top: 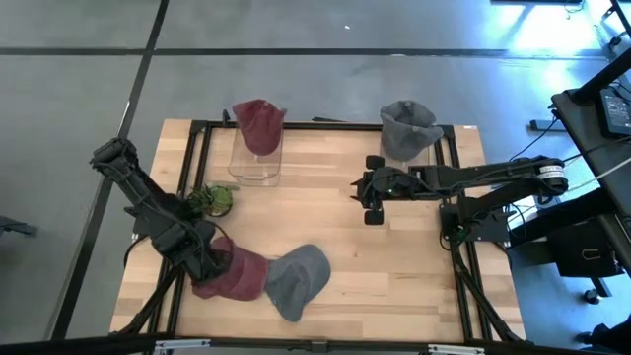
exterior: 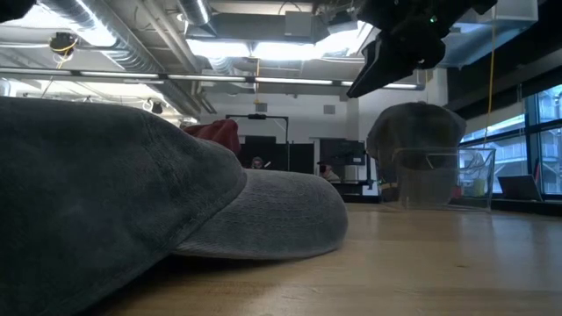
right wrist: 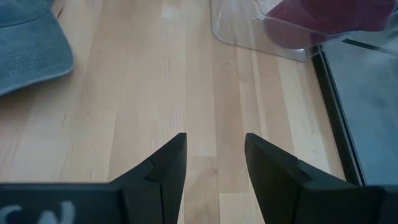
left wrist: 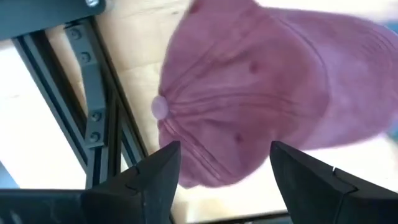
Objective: Pick & Place hat
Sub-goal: Put the red cap into the left transparent bin
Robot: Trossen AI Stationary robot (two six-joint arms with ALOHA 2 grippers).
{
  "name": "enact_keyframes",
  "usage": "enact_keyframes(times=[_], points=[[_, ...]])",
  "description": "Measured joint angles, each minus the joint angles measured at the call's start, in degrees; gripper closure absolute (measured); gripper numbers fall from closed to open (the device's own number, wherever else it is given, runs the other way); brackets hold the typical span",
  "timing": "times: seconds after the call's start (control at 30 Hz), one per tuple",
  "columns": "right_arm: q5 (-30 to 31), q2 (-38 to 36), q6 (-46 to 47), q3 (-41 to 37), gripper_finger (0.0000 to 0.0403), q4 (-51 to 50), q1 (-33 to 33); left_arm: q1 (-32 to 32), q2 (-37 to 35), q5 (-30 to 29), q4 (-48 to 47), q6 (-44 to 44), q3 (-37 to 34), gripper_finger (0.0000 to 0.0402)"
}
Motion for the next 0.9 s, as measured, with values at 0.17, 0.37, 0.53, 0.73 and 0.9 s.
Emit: enact_keyframes(times=[0.17,0.37,0.53,0.73,0.9], points=[[0.0,0.0,0.0,0.0,0.0240,0.0,0.0,-3.2,0.0,1.9,1.7,-7.1,-4.4,0.0162],[0.0,0.0,0.0,0.0,0.0240,0.2,0.0,-4.7,0.0,1.6,5.4,-8.3,-8.8,0.0162],[-0.1,0.0,0.3,0.0,0.0240,0.2,0.0,-5.4,0.0,1.9,8.4,-8.3,-11.5,0.0162],[-0.1,0.0,0.4,0.0,0.0240,0.4,0.0,-6.1,0.0,-0.1,11.7,-8.0,-13.6,0.0172],[-0.1,0.0,0.3,0.0,0.0240,0.4,0.0,-6.1,0.0,-3.6,15.3,-4.2,-14.5,0.0217]])
